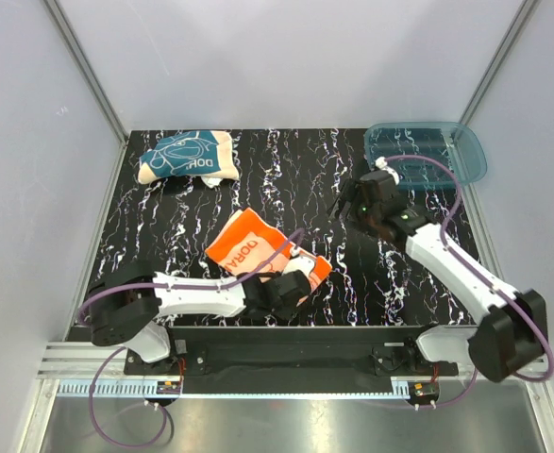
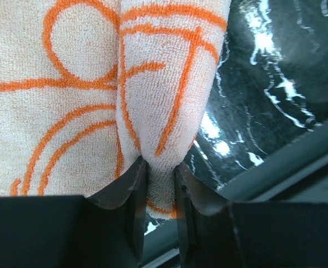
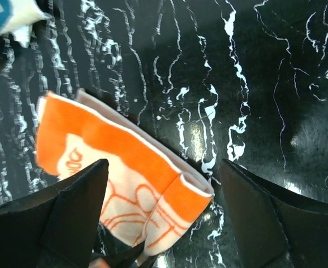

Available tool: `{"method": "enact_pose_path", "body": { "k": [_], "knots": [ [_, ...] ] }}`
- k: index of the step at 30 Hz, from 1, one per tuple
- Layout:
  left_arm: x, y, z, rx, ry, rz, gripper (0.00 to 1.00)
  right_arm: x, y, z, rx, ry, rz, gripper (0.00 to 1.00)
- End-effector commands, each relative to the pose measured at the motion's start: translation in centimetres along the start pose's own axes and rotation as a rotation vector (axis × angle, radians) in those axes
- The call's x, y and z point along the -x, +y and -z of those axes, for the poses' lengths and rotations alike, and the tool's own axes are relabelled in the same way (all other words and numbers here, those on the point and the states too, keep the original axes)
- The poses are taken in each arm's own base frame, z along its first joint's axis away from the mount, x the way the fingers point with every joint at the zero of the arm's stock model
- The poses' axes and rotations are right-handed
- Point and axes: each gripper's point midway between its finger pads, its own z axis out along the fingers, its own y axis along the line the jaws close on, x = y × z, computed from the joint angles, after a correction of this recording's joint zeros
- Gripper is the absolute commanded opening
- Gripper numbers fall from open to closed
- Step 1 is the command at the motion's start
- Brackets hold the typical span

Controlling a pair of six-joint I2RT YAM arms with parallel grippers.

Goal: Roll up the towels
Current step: Roll the towel

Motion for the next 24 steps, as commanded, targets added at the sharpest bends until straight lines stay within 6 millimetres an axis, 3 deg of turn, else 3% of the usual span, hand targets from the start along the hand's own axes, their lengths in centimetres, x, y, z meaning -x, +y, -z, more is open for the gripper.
{"method": "enact_pose_path", "body": {
  "k": [1, 5, 9, 13, 15, 18, 20, 21, 23, 24],
  "knots": [
    [-1.3, -2.4, 0.8, -0.212, 0.083, 0.093, 0.04, 0.4, -0.5, 3.1, -0.017, -0.019, 0.003, 0.88],
    [-0.4, -3.3, 2.1, -0.333, 0.110, 0.169, 0.04, -1.5, -0.6, 4.5, 0.050, 0.020, -0.026, 0.87],
    [2.0, -3.7, 4.2, -0.480, 0.082, 0.267, 0.05, -3.9, 1.0, 6.2, 0.226, 0.081, -0.028, 0.87],
    [3.9, -2.0, 5.0, -0.602, 0.055, 0.423, 0.05, -5.3, 2.3, 7.0, 0.370, 0.097, -0.042, 0.88],
    [4.6, -2.2, 5.7, -0.683, 0.054, 0.467, 0.05, -6.5, 2.1, 7.1, 0.402, 0.125, -0.053, 0.88],
    [4.4, -1.3, 5.2, -0.730, 0.081, 0.564, 0.05, -7.8, 2.2, 6.8, 0.446, 0.153, -0.086, 0.88],
    [3.2, -0.4, 4.2, -0.729, 0.140, 0.664, 0.04, -8.4, 2.2, 6.3, 0.467, 0.169, -0.109, 0.88],
    [3.9, -0.4, 4.2, -0.766, 0.107, 0.674, 0.04, -8.9, 2.1, 6.0, 0.471, 0.188, -0.117, 0.88],
    [2.2, 0.2, 3.3, -0.775, 0.179, 0.780, 0.04, -9.7, 2.0, 5.3, 0.477, 0.208, -0.136, 0.88],
    [3.0, 0.4, 3.3, -0.809, 0.144, 0.794, 0.04, -9.7, 2.2, 5.1, 0.487, 0.203, -0.142, 0.88]
  ]
}}
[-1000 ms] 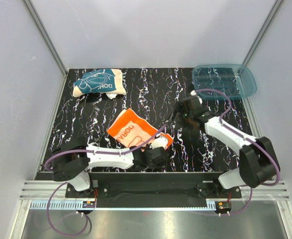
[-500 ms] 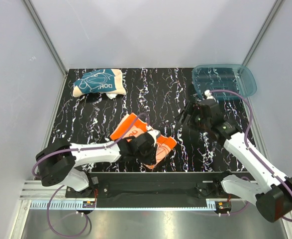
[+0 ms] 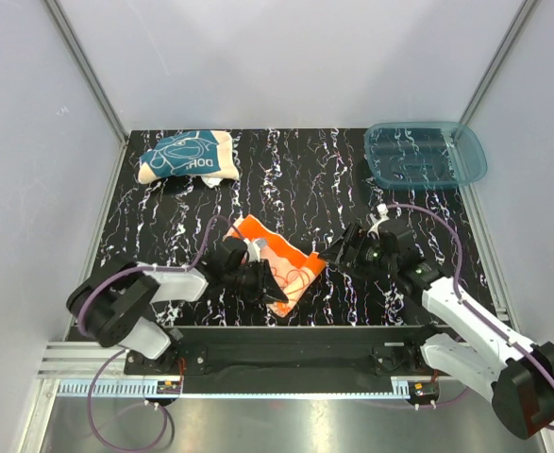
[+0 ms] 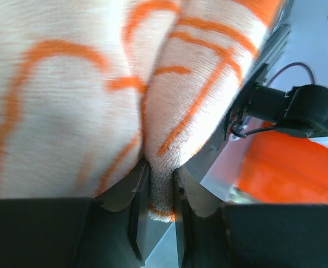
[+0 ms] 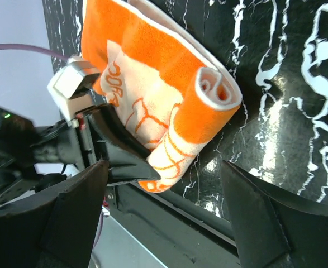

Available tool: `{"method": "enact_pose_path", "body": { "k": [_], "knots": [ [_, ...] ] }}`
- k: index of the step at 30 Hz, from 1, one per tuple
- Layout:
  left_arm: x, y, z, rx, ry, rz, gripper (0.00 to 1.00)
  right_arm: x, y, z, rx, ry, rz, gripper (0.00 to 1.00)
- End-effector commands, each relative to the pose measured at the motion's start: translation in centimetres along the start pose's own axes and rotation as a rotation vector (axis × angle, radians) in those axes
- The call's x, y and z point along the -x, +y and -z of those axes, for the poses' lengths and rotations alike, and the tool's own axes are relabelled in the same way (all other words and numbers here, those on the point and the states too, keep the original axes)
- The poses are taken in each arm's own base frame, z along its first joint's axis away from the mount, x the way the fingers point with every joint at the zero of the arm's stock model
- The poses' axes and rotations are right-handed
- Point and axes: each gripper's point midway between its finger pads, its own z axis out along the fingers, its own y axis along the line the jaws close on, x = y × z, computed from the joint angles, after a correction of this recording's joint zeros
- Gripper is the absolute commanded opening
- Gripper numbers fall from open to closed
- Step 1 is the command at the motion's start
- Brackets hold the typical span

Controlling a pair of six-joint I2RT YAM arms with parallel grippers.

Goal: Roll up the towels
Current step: Roll the towel

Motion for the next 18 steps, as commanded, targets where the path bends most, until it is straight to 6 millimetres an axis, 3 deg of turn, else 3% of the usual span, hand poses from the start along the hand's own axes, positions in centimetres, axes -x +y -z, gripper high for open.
{"method": "enact_pose_path", "body": {
  "k": [1, 5, 10, 18],
  "knots": [
    [0.0, -2.0, 0.2, -0.182, 0.041, 0.103, 0.04, 0.0, 2.2, -0.9, 0.121, 0.003, -0.020, 0.88],
    [-0.3, -1.1, 0.1, -0.207, 0.060, 0.202, 0.03, -1.2, 1.8, -2.4, 0.107, 0.041, -0.021, 0.87],
    [0.1, -0.7, 0.2, -0.202, 0.059, 0.252, 0.04, -2.6, 3.3, -3.8, 0.139, 0.066, 0.014, 0.84],
    [0.9, 0.3, 0.8, -0.206, 0.059, 0.336, 0.04, -3.5, 1.4, -5.7, 0.017, 0.083, 0.073, 0.79]
  ]
}}
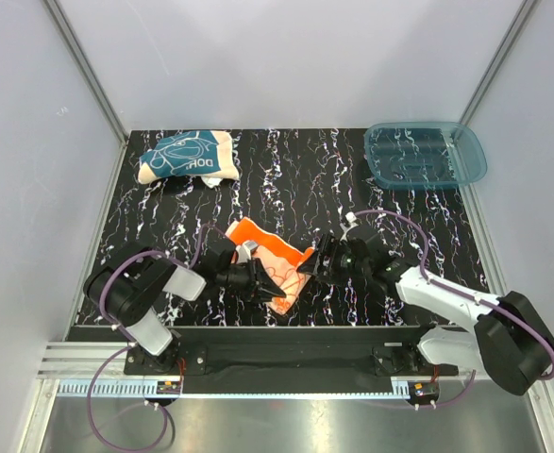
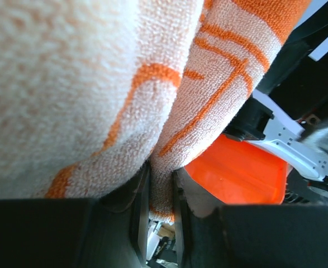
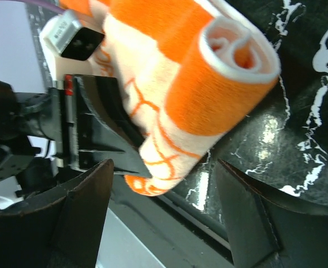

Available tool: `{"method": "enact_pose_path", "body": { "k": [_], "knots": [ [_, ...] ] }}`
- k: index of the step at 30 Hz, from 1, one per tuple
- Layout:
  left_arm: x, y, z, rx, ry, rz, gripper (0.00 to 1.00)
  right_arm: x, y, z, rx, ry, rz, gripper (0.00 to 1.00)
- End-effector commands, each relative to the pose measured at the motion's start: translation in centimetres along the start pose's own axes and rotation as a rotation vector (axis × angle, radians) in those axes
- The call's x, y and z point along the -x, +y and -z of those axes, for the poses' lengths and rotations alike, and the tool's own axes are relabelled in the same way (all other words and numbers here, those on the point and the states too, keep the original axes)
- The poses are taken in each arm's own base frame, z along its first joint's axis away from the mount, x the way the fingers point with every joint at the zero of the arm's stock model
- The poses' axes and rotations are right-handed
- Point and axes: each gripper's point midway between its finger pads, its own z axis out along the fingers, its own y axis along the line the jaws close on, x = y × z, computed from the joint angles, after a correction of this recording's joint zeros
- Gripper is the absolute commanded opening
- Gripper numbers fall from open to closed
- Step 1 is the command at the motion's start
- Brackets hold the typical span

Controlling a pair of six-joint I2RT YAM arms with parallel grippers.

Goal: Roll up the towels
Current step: Roll the towel

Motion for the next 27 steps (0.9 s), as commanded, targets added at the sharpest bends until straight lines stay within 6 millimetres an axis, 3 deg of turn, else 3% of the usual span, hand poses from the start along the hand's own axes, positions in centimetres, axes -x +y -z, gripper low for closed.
{"method": "enact_pose_path", "body": {
  "k": [1, 15, 24, 27],
  "knots": [
    [0.0, -0.2, 0.5, -0.032, 0.018, 0.032, 0.04, 1.7, 1.0, -0.3, -0.017, -0.065, 0.067, 0.79],
    [0.9, -0.1, 0.7, -0.070, 0.018, 0.086, 0.05, 0.1, -0.5, -3.7, -0.002, -0.003, 0.038, 0.71],
    [1.1, -0.1, 0.8, -0.076, 0.013, 0.092, 0.10, -0.6, -1.6, -5.5, -0.023, 0.025, 0.031, 0.49],
    [1.2, -0.5, 1.0, -0.081, 0.003, 0.063, 0.22, -1.0, -1.9, -5.9, -0.039, 0.045, 0.028, 0.42]
  ]
}}
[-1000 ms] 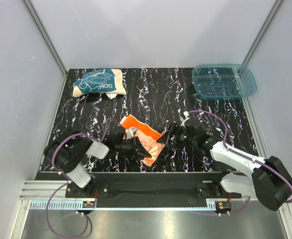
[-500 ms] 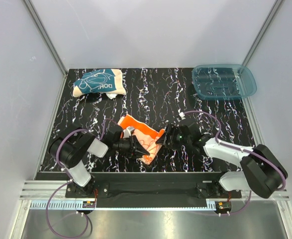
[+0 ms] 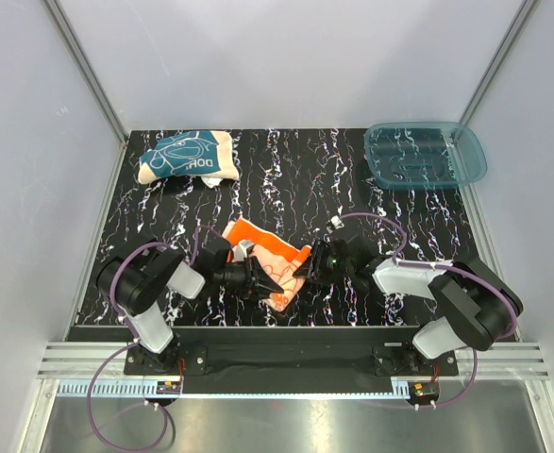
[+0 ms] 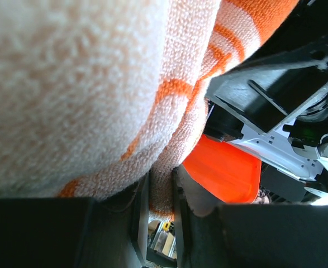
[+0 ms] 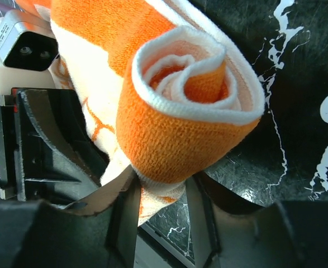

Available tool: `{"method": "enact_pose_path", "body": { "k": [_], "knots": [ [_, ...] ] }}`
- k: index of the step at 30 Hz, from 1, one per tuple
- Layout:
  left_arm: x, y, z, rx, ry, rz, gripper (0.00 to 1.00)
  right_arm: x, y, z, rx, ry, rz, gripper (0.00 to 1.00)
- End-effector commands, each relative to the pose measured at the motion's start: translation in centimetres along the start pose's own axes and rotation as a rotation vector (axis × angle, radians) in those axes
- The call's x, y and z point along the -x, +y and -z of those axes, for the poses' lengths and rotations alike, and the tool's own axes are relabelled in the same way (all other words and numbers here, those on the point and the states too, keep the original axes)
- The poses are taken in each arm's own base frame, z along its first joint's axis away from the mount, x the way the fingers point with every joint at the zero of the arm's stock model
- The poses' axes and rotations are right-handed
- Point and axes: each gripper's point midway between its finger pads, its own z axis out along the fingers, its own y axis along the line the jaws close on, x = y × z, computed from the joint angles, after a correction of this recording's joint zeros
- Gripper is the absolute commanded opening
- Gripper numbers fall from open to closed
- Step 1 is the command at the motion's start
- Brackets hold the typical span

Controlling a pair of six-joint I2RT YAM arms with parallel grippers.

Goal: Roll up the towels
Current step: Roll the towel

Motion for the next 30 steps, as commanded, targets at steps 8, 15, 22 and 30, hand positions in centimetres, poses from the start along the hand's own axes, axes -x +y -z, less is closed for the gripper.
{"method": "enact_pose_path", "body": {
  "k": [8, 15, 22, 30],
  "knots": [
    [1.2, 0.2, 1.7, 0.255, -0.057, -0.176, 0.51, 0.3, 0.4, 0.0, -0.049, 0.016, 0.030, 0.37],
    [3.2, 0.4, 4.8, 0.514, -0.145, -0.362, 0.54, 0.6, 1.1, 0.2, -0.074, 0.038, 0.048, 0.37],
    [3.2, -2.6, 7.0, 0.715, -0.272, -0.687, 0.59, 0.4, 1.3, 0.2, -0.101, 0.084, 0.047, 0.36],
    [0.8, -6.3, 5.5, 0.790, -0.360, -0.985, 0.69, 0.7, 2.5, -0.4, -0.109, 0.115, 0.060, 0.36]
  ]
}}
